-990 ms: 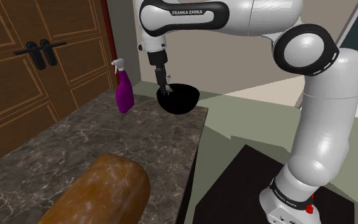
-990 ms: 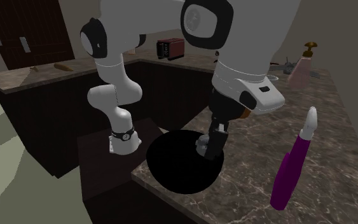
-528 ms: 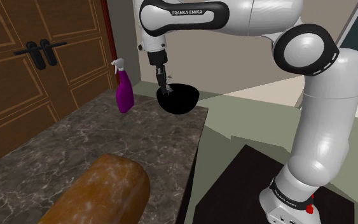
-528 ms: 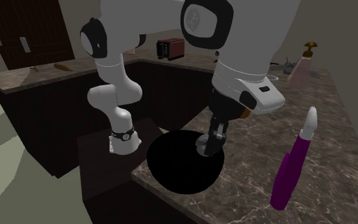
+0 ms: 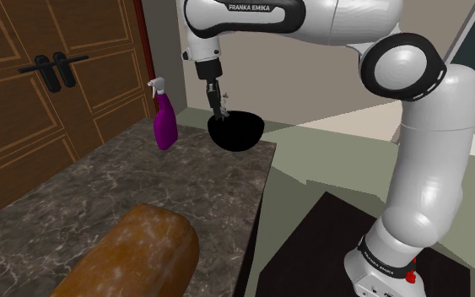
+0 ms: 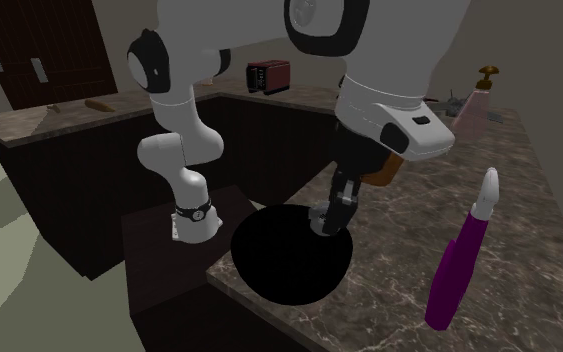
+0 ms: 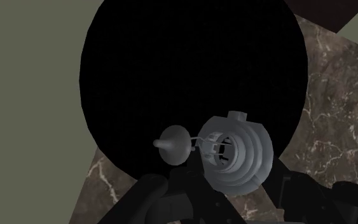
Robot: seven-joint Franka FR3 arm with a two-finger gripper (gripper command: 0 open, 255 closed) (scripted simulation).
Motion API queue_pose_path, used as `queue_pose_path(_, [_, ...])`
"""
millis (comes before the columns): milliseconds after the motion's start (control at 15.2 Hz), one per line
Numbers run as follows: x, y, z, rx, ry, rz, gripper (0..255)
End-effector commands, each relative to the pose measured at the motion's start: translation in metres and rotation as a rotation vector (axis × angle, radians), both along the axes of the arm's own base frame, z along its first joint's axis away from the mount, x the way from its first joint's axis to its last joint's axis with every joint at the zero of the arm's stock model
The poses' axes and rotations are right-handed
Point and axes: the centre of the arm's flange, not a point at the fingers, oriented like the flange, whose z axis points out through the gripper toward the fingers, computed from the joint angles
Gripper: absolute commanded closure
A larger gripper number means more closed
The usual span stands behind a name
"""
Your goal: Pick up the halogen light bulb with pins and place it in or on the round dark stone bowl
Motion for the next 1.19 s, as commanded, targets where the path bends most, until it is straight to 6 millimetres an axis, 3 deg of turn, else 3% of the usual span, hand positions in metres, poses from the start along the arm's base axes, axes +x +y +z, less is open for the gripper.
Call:
queue_pose_path(0, [0.000, 0.000, 0.011, 0.000, 0.001, 0.000, 255])
queue_pose_path(528, [0.000, 0.000, 0.049, 0.000, 0.001, 0.000, 255])
queue_pose_path(792, [-0.038, -0.032, 0.042, 0.000, 0.001, 0.000, 255])
queue_pose_path(1122, [-0.038, -0.032, 0.015, 0.000, 0.001, 0.000, 255])
